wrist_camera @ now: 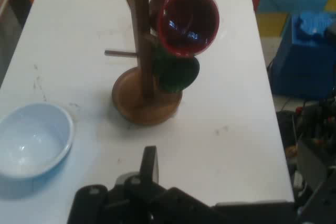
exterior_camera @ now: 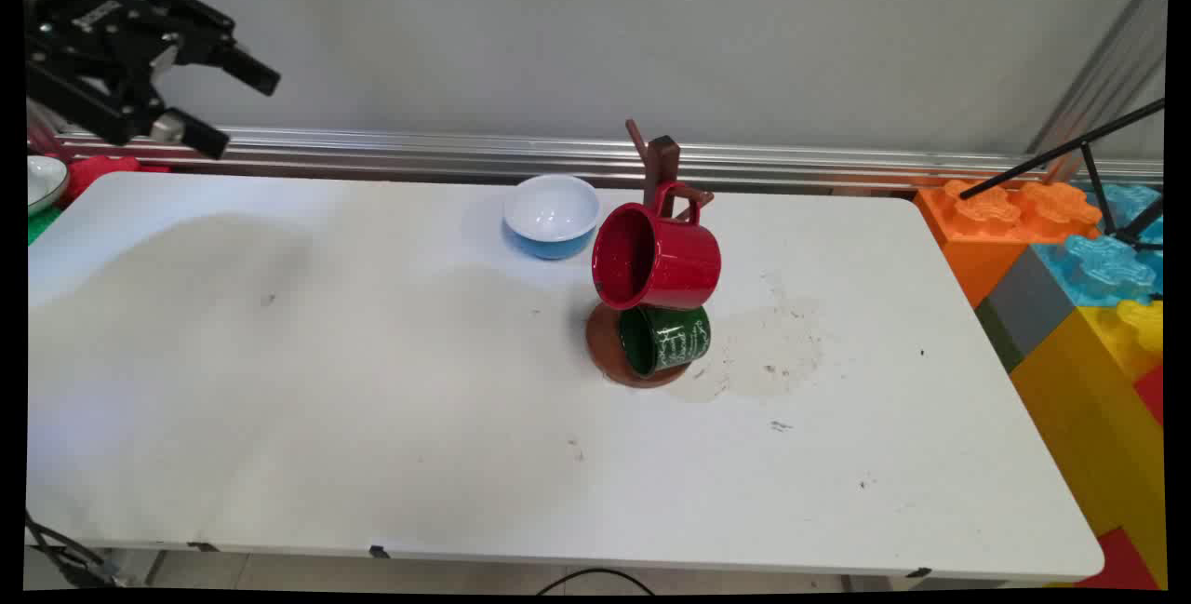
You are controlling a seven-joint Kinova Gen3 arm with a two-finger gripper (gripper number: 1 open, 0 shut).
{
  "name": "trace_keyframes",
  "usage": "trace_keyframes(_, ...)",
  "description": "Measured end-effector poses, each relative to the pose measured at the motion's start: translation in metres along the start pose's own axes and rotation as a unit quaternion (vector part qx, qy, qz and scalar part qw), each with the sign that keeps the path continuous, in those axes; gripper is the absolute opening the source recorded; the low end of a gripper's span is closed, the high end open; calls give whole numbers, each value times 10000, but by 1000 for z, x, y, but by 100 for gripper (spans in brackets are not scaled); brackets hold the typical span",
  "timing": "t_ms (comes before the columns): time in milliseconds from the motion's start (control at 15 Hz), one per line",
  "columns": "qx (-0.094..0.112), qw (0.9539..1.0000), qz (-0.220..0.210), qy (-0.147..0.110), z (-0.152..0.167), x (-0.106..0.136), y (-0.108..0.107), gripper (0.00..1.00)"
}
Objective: Pick up the red mug from the rack
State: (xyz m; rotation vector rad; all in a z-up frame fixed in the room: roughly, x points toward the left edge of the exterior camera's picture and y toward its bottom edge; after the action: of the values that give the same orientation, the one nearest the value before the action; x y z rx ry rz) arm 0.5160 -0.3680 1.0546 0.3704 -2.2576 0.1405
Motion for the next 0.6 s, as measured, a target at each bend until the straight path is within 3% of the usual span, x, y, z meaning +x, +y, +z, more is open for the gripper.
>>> trace_keyframes(600, 132, 9982, -582, 87, 72, 80, 43, 100)
